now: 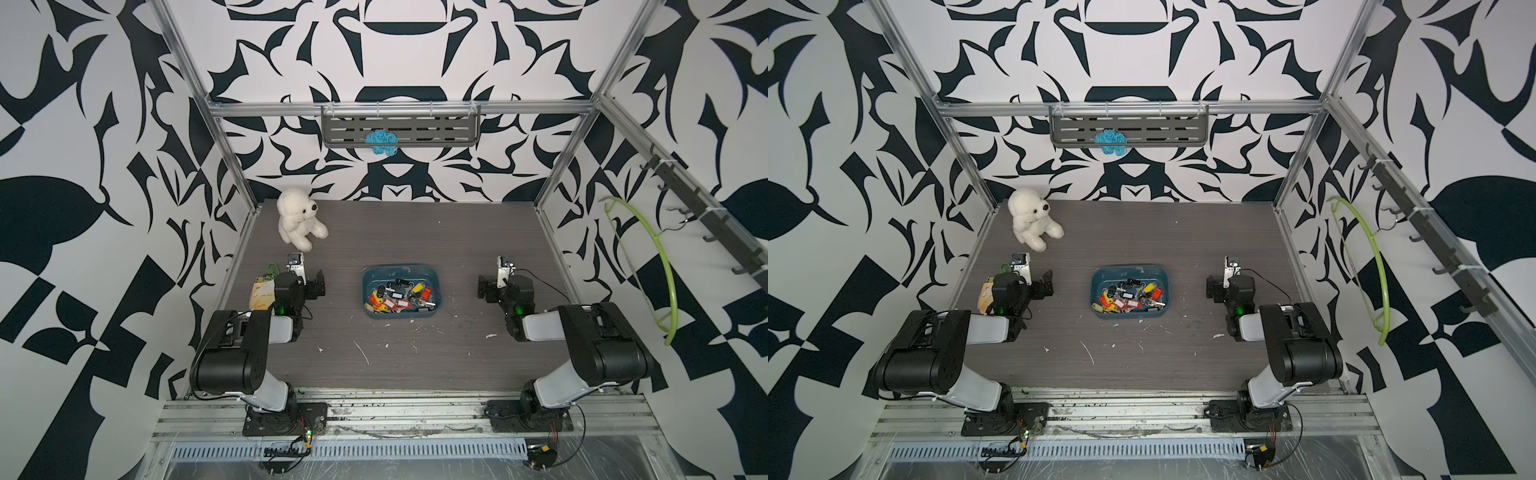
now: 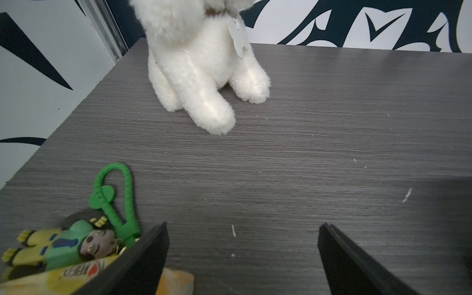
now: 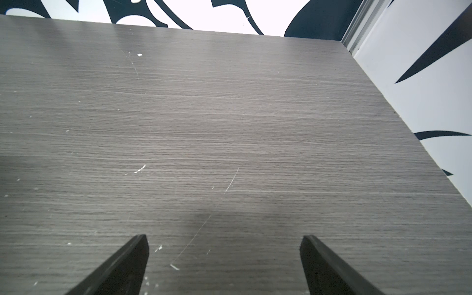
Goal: Take the keys out of the storage box
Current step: Pick up the key from the storage box.
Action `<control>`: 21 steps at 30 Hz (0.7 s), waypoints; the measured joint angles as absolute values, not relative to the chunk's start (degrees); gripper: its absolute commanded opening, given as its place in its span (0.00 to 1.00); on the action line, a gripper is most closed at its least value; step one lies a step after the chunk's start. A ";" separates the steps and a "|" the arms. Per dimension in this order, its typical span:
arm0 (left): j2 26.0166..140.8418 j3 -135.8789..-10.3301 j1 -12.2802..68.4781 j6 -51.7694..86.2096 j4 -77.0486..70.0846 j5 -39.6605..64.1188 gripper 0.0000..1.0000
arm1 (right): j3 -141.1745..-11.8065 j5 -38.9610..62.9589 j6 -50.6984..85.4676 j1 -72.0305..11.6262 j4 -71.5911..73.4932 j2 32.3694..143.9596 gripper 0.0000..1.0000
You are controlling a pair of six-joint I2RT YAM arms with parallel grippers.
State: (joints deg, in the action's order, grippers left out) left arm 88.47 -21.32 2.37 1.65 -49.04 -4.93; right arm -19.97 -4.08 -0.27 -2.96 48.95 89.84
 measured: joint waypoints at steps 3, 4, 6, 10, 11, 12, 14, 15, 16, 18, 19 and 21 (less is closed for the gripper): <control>88.47 -21.32 2.37 1.65 -49.04 -4.93 0.99 | -19.97 -4.08 -0.27 -2.96 48.95 89.84 0.99; 88.47 -21.32 2.37 1.65 -49.04 -4.93 0.99 | -19.97 -4.08 -0.27 -2.96 48.95 89.84 0.99; 88.47 -21.32 2.37 1.65 -49.01 -4.93 0.99 | -19.97 -4.10 -0.23 -2.87 48.93 89.84 0.99; 88.05 -21.39 2.79 1.41 -48.14 -5.10 0.99 | -19.99 -4.47 -0.14 -2.76 48.66 89.60 0.99; 87.22 -21.67 3.29 1.15 -46.59 -5.58 0.99 | -20.18 -5.21 -0.16 -3.14 47.20 88.79 0.99; 86.17 -22.33 3.86 0.86 -44.47 -6.31 0.99 | -20.82 -6.07 -0.21 -3.53 44.27 87.35 0.99; 83.50 -24.56 5.76 0.30 -39.64 -8.27 0.99 | -24.16 -7.90 0.12 -4.38 35.79 83.70 0.99; 81.80 -26.39 7.09 -0.03 -36.64 -9.65 0.99 | -27.53 -9.15 1.32 -4.71 30.06 81.87 0.99; 80.47 -27.99 8.19 -0.05 -34.28 -10.87 0.99 | -31.33 -10.13 2.68 -4.91 24.80 80.68 0.99; 77.80 -31.94 9.96 0.21 -28.82 -12.95 0.99 | -41.28 -11.62 6.00 -5.08 13.89 79.66 0.99; 76.71 -33.78 10.55 0.67 -26.15 -13.52 0.99 | -45.56 -11.57 7.01 -5.08 9.47 79.68 0.97; 74.83 -38.15 11.20 2.74 -19.22 -14.68 0.99 | -54.22 -9.72 8.84 -5.06 0.80 79.81 0.86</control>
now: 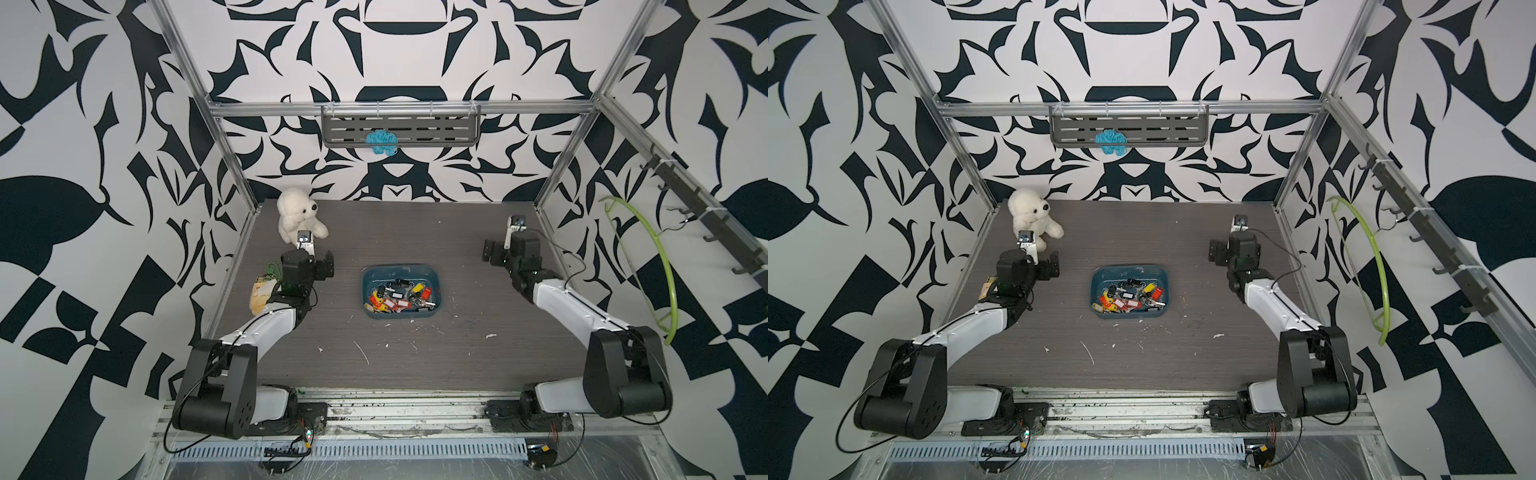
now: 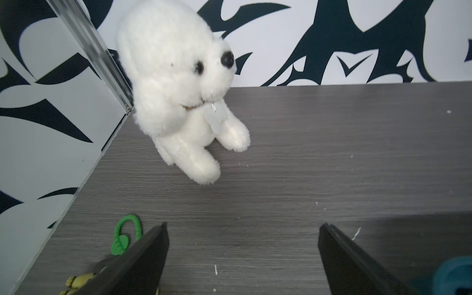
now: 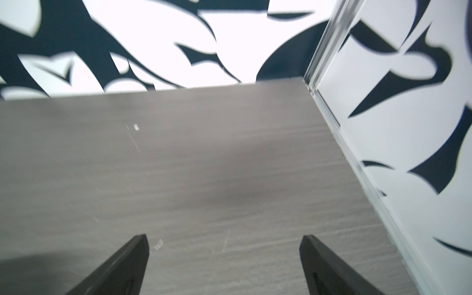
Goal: Take the keys out of the storage box
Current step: Pick up the key from the storage box.
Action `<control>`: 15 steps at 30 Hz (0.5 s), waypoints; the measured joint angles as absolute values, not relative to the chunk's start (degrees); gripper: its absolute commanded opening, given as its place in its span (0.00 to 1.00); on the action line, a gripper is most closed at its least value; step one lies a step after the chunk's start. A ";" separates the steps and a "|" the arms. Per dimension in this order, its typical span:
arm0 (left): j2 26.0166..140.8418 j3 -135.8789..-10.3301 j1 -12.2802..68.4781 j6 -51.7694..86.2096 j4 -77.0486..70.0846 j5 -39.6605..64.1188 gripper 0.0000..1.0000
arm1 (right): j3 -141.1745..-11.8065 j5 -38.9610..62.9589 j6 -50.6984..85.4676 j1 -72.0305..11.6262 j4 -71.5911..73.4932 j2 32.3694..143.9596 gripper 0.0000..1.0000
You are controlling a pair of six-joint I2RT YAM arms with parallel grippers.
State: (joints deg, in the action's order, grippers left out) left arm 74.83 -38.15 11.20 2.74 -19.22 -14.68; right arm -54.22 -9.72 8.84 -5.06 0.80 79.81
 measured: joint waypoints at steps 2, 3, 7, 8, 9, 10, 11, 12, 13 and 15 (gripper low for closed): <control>74.06 -42.48 11.25 4.91 -12.12 -15.59 0.99 | -58.50 -7.14 10.33 -5.15 -4.95 79.48 0.81; 73.73 -44.53 11.29 6.17 -8.43 -15.97 0.99 | -59.77 -5.69 10.85 -5.52 -8.19 79.05 0.80; 70.76 -49.36 11.92 10.59 3.77 -17.72 0.99 | -62.63 -2.85 13.02 -9.41 -20.49 79.18 0.76; 69.67 -49.78 12.10 11.68 6.09 -17.87 0.99 | -63.92 -2.46 13.54 -11.20 -23.83 79.81 0.76; 68.60 -50.06 12.27 12.71 8.34 -17.87 0.99 | -65.58 -2.15 13.93 -13.30 -26.98 80.79 0.76; 67.64 -50.28 12.45 13.78 10.48 -17.80 0.99 | -67.29 -1.91 14.24 -15.20 -29.41 81.84 0.75; 66.85 -50.57 12.58 14.87 12.60 -17.56 0.99 | -69.52 -1.58 14.63 -17.47 -31.97 83.33 0.74; 66.24 -50.78 12.75 15.84 14.33 -17.06 0.99 | -72.16 -1.63 15.05 -20.03 -34.44 85.10 0.73; 65.84 -51.03 12.86 16.67 15.94 -16.43 0.99 | -74.30 -1.69 15.42 -21.98 -36.16 86.61 0.73; 65.52 -51.53 13.30 18.37 19.25 -14.72 1.00 | -79.05 -1.50 16.51 -26.30 -39.33 90.21 0.68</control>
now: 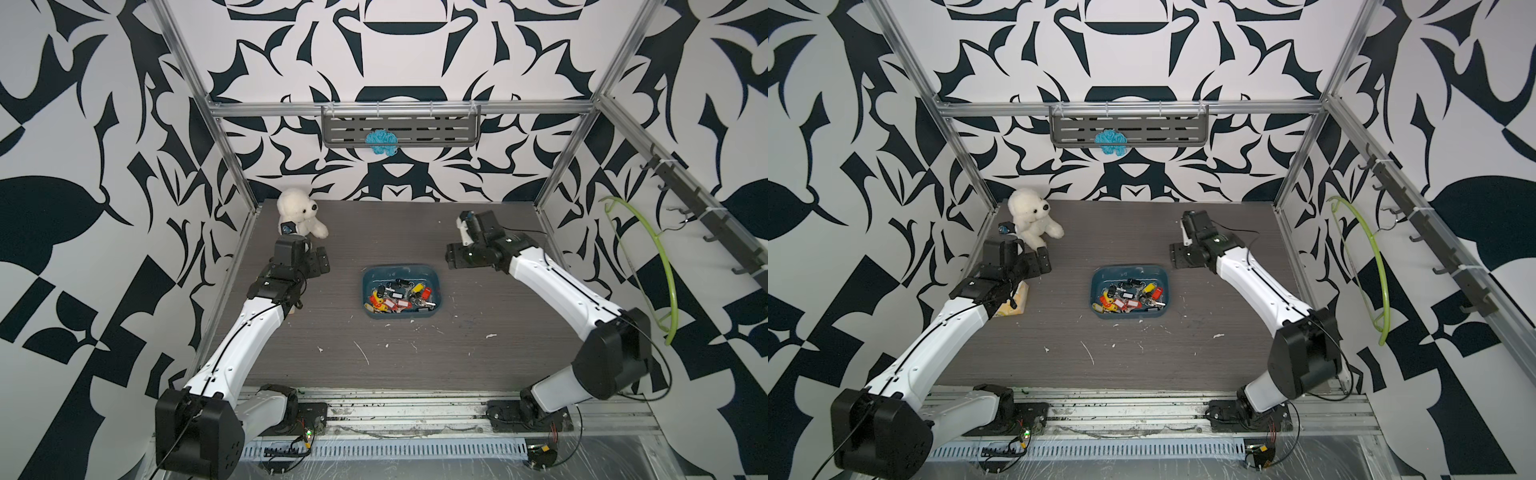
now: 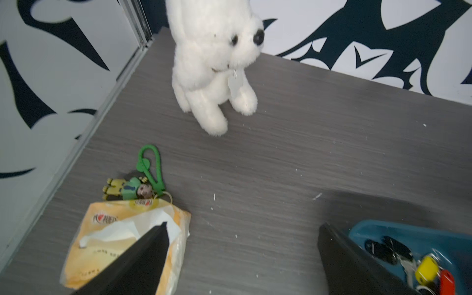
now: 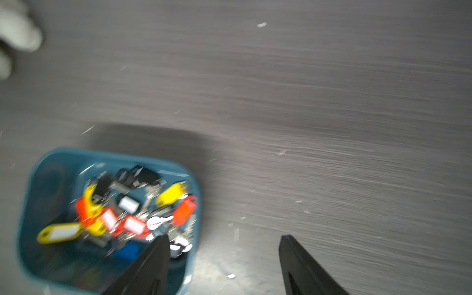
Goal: Take the keys out of the storage box
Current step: Pick up the key from the storage box.
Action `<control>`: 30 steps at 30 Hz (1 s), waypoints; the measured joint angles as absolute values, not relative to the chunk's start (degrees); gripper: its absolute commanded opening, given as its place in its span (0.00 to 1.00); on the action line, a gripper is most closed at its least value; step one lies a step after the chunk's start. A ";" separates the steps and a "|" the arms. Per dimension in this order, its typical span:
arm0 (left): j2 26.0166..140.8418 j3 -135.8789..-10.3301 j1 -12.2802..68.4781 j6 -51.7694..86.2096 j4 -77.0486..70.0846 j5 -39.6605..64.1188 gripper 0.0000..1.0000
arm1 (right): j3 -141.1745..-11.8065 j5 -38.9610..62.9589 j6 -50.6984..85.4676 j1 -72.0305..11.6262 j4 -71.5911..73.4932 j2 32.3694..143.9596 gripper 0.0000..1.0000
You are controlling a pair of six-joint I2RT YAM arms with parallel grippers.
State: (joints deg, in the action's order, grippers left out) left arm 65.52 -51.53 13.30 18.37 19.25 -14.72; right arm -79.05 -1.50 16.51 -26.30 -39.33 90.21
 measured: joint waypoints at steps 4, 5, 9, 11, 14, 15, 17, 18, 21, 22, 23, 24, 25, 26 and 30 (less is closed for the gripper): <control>65.67 -51.64 14.85 20.58 23.59 -10.96 0.98 | -82.87 2.42 19.29 -31.11 -41.43 94.11 0.59; 65.89 -51.64 15.49 21.02 24.58 -10.15 0.97 | -83.05 3.57 20.10 -31.57 -41.58 94.63 0.58; 68.53 -52.14 17.93 22.11 27.83 -7.31 0.92 | -83.57 6.70 23.33 -32.03 -41.60 96.57 0.57; 71.00 -53.19 19.51 22.61 29.50 -6.13 0.90 | -84.29 7.44 24.40 -32.27 -41.65 98.10 0.57; 75.96 -56.38 22.55 23.24 31.66 -4.99 0.87 | -85.27 8.19 25.65 -32.88 -41.52 100.62 0.56; 77.87 -57.71 23.73 23.46 32.18 -4.58 0.86 | -85.47 8.43 25.96 -33.17 -41.50 101.38 0.55; 81.45 -60.34 25.69 23.83 33.08 -3.75 0.79 | -85.69 8.84 26.65 -33.58 -41.41 102.69 0.55; 83.55 -61.89 26.59 24.08 33.52 -3.20 0.77 | -85.82 9.04 26.89 -33.80 -41.45 103.31 0.53; 89.10 -65.65 28.36 24.34 34.22 -1.39 0.70 | -86.43 9.52 27.46 -34.28 -41.43 104.66 0.51; 90.63 -66.57 28.75 24.27 34.46 -0.86 0.68 | -86.70 9.67 27.73 -34.41 -41.45 105.06 0.50; 92.31 -67.48 29.10 24.27 34.76 -0.36 0.65 | -87.05 9.80 28.05 -34.65 -41.45 105.49 0.49; 93.95 -68.34 29.41 24.32 35.09 0.23 0.63 | -87.48 9.91 28.27 -34.89 -41.41 105.97 0.49; 95.13 -68.88 29.63 24.16 35.29 0.60 0.62 | -87.83 9.93 28.42 -35.05 -41.39 106.37 0.48; 96.25 -69.38 29.78 24.14 35.59 0.99 0.60 | -88.25 10.02 28.53 -35.27 -41.32 106.87 0.48; 98.74 -70.35 30.20 24.01 36.34 1.96 0.53 | -89.80 10.24 28.58 -36.56 -40.71 108.88 0.48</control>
